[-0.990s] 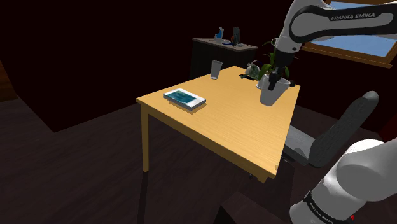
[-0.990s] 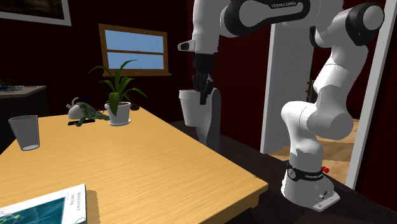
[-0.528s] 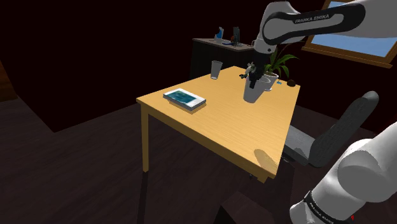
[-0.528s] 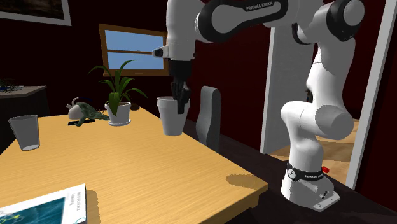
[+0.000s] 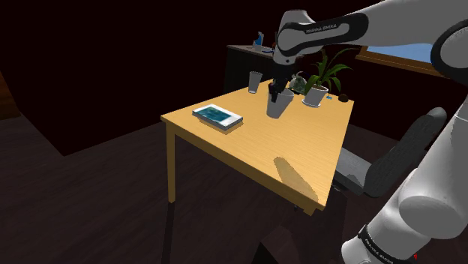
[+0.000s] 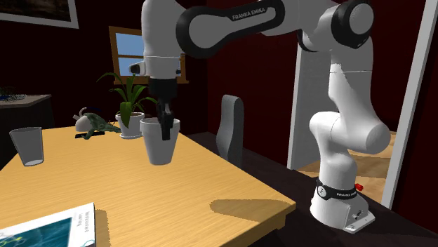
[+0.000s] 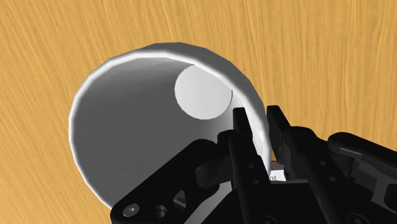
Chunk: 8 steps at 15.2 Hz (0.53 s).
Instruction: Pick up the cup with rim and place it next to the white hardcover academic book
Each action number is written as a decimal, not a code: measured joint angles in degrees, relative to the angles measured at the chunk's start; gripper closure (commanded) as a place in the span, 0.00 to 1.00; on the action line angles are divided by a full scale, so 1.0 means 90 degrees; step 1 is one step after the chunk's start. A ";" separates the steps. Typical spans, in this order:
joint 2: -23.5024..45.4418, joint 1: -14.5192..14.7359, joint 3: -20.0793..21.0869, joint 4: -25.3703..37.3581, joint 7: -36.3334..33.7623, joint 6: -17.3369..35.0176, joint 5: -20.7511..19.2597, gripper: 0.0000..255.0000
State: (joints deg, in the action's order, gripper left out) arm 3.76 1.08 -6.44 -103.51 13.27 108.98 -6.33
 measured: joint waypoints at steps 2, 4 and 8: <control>0.0469 0.0021 0.0026 0.0517 -0.0030 -0.0050 0.0053 1.00; 0.1065 0.0023 0.0044 0.1185 -0.0035 -0.0130 0.0115 1.00; 0.2126 0.0063 0.0104 0.2507 -0.0122 -0.0404 0.0207 1.00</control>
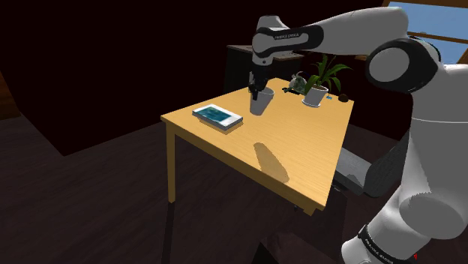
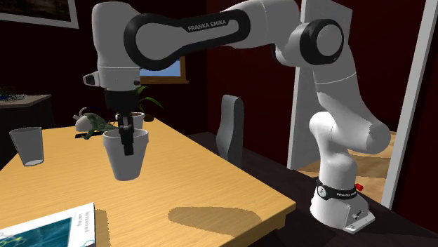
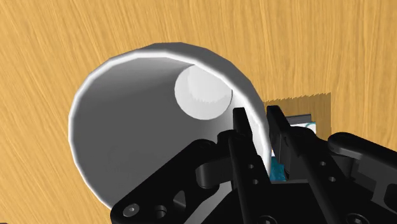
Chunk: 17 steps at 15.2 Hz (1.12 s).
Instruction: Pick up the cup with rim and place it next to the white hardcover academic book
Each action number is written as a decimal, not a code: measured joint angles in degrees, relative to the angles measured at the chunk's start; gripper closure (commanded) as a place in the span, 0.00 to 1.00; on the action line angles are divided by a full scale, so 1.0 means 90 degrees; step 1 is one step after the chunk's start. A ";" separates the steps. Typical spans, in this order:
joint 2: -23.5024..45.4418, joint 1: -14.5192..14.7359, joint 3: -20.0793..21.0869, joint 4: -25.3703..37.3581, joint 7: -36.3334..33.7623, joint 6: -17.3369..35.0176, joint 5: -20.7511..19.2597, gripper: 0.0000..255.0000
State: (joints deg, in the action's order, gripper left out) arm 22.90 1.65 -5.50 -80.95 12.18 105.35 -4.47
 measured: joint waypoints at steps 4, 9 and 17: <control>0.1155 -0.0014 0.0038 0.1589 -0.0020 -0.0447 0.0082 1.00; 0.1337 -0.0005 0.0048 0.1439 -0.0067 -0.0118 0.0087 1.00; 0.1419 0.0000 0.0051 0.0906 -0.0121 0.0496 0.0078 1.00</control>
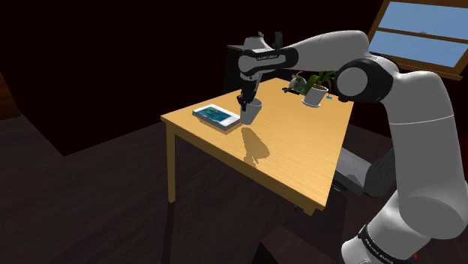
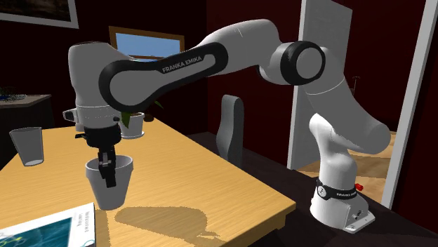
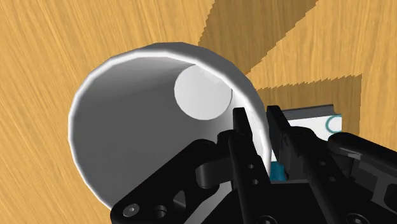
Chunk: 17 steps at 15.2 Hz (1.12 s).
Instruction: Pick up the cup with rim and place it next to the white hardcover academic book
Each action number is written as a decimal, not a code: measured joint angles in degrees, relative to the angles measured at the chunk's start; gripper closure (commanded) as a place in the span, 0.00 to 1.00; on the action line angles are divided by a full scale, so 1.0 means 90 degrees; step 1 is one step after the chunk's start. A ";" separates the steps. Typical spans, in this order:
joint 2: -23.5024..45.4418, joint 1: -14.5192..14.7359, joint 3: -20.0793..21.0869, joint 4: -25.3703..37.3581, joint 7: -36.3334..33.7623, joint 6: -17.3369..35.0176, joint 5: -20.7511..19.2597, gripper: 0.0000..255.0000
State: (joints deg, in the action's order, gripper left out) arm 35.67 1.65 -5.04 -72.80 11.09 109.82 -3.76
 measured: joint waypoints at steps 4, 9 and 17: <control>0.0071 0.0000 0.0002 -0.0149 -0.0019 0.0218 -0.0002 1.00; 0.0076 0.0002 0.0002 -0.0163 -0.0023 0.0240 -0.0002 1.00; 0.0038 0.0010 0.0003 -0.0126 -0.0025 0.0168 -0.0004 0.00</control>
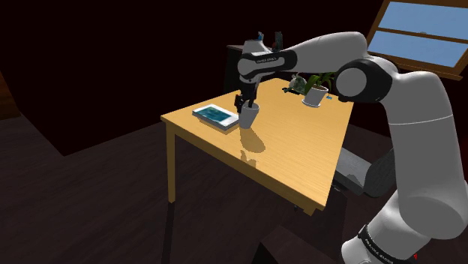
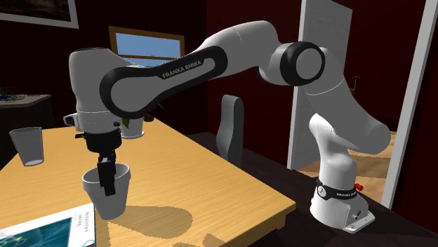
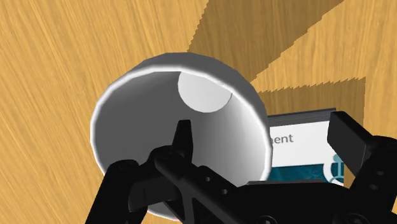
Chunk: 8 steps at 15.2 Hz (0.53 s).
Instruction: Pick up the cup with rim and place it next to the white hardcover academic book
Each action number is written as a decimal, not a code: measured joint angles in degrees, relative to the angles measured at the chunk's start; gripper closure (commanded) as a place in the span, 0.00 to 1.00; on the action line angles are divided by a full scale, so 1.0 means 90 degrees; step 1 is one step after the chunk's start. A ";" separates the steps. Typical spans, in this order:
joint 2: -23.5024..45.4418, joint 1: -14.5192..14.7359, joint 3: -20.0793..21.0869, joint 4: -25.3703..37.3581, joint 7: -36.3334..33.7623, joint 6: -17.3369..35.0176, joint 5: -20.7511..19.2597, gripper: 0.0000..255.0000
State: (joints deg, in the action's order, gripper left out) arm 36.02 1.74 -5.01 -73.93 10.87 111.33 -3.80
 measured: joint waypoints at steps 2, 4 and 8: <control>-0.0125 0.0022 0.0001 0.0119 0.0000 -0.0241 -0.0005 0.00; -0.0185 0.0042 0.0004 0.0321 -0.0004 -0.0498 -0.0005 0.00; -0.0130 0.0033 0.0004 0.0493 0.0010 -0.0622 0.0001 0.00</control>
State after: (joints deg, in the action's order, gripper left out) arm 34.85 2.04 -4.98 -69.49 10.96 105.73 -3.79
